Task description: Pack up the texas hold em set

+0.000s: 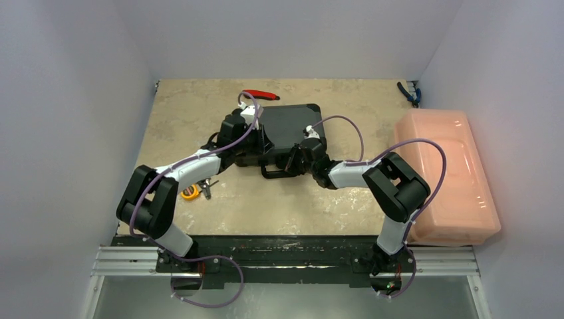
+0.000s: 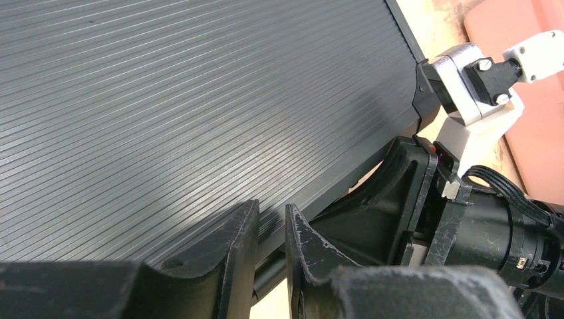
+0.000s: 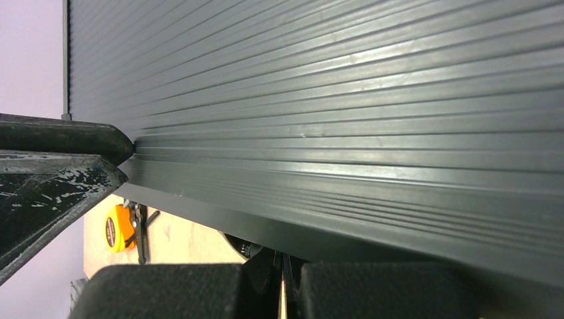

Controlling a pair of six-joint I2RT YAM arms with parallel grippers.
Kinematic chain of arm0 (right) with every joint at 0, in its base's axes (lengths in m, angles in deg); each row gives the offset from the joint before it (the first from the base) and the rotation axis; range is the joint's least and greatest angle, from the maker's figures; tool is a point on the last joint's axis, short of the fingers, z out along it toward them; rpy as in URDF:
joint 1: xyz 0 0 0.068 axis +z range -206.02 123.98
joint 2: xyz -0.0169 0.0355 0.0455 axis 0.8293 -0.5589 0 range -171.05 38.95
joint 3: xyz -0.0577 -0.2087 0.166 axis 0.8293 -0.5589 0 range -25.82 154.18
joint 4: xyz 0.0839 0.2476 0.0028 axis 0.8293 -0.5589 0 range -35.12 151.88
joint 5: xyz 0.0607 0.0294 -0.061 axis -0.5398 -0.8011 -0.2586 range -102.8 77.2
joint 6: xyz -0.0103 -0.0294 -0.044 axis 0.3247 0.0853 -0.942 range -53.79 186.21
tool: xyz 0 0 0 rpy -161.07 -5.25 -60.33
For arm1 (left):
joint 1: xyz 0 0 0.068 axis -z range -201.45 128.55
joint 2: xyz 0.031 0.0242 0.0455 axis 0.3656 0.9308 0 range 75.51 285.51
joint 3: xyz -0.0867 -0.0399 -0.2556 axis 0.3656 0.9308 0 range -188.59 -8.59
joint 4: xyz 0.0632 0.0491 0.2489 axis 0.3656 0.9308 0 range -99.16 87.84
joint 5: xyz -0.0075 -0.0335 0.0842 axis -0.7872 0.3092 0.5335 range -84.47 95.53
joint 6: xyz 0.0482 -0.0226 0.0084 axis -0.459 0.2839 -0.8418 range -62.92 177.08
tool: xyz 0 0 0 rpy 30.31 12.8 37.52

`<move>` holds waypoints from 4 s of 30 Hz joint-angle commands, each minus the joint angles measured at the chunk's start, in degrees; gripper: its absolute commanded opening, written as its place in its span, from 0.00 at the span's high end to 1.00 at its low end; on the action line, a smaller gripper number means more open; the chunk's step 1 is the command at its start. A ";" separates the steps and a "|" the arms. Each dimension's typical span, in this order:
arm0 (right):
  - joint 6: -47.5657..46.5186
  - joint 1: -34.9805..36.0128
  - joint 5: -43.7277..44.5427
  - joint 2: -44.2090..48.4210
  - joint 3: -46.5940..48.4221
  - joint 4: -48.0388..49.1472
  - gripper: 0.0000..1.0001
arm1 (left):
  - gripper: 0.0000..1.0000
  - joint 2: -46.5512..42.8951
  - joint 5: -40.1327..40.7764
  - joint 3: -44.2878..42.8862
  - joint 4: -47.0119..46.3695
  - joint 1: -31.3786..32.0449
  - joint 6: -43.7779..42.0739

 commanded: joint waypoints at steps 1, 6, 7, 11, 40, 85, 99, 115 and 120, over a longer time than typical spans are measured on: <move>-1.15 -1.73 4.98 -2.13 -1.71 1.02 1.00 | 0.79 1.44 0.70 2.37 13.81 0.22 -0.84; -1.50 -1.98 5.48 -2.77 -2.13 1.31 1.00 | 0.79 0.90 0.65 2.37 14.05 0.30 -0.83; -1.54 -1.99 5.47 -2.99 -2.14 1.43 1.00 | 0.79 0.80 0.64 2.29 14.13 0.30 -0.83; -1.54 -1.96 5.44 -3.73 -2.71 2.10 1.00 | 0.79 0.22 0.69 2.06 14.63 0.44 -0.75; -5.51 1.64 21.16 -5.36 -2.52 -7.79 1.00 | 0.79 -10.03 4.43 -7.35 28.12 3.02 -0.73; -28.16 4.97 28.38 48.18 6.21 -27.85 0.01 | 0.04 -41.83 36.26 -17.80 57.72 2.93 -12.83; -28.72 4.94 31.90 60.49 -9.37 -19.56 0.01 | 0.01 -60.54 43.79 -1.04 50.20 2.94 -12.30; -30.44 4.89 31.58 67.90 -18.22 -19.21 0.01 | 0.00 -65.07 46.68 1.74 49.42 2.94 -11.12; -30.63 4.94 31.53 67.78 -17.91 -19.17 0.01 | 0.00 -64.88 46.51 1.75 49.50 2.94 -11.19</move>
